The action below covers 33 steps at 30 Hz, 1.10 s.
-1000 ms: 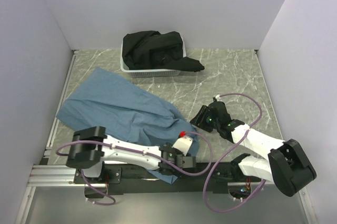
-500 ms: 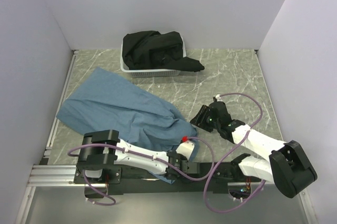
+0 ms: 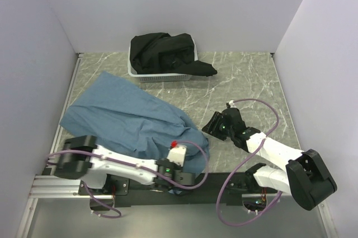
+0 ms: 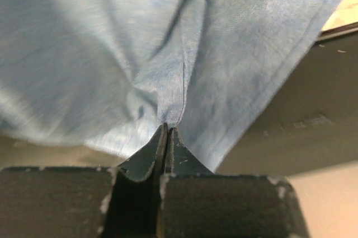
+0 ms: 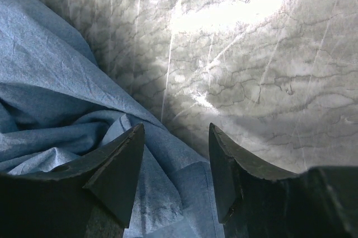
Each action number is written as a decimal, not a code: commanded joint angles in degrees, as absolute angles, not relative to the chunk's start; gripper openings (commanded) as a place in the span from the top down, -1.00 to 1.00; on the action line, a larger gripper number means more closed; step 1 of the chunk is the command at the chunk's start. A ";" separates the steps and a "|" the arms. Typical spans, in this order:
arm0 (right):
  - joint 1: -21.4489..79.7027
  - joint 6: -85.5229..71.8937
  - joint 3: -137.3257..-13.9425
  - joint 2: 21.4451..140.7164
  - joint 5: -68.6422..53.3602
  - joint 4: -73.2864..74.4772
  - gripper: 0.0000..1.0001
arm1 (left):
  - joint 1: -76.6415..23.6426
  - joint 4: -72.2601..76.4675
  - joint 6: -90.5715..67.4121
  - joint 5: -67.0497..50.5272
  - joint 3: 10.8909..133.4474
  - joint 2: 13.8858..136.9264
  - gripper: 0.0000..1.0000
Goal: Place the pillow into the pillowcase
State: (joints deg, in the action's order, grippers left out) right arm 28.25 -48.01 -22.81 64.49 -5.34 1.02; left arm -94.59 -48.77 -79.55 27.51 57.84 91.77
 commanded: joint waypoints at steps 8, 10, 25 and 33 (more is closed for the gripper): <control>29.09 -48.34 -16.62 58.28 -6.94 0.18 -0.13 | -95.80 -53.53 -102.03 26.81 39.66 60.15 0.98; 29.18 -49.21 -15.21 55.39 -7.29 0.35 -0.13 | -95.80 -53.70 -103.97 26.63 38.15 57.93 0.98; 36.73 -48.51 -17.14 56.86 -0.09 4.75 -0.03 | -95.80 -57.04 -104.94 27.68 39.64 56.16 0.98; 37.71 -47.12 -18.81 62.22 4.22 0.62 -0.02 | -95.80 -57.30 -103.01 27.60 41.22 56.16 0.98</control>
State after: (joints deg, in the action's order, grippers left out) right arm 37.30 -48.93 -17.19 59.88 -0.32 2.04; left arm -95.46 -55.96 -104.22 26.85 38.28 56.12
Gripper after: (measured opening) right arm 0.512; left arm 0.018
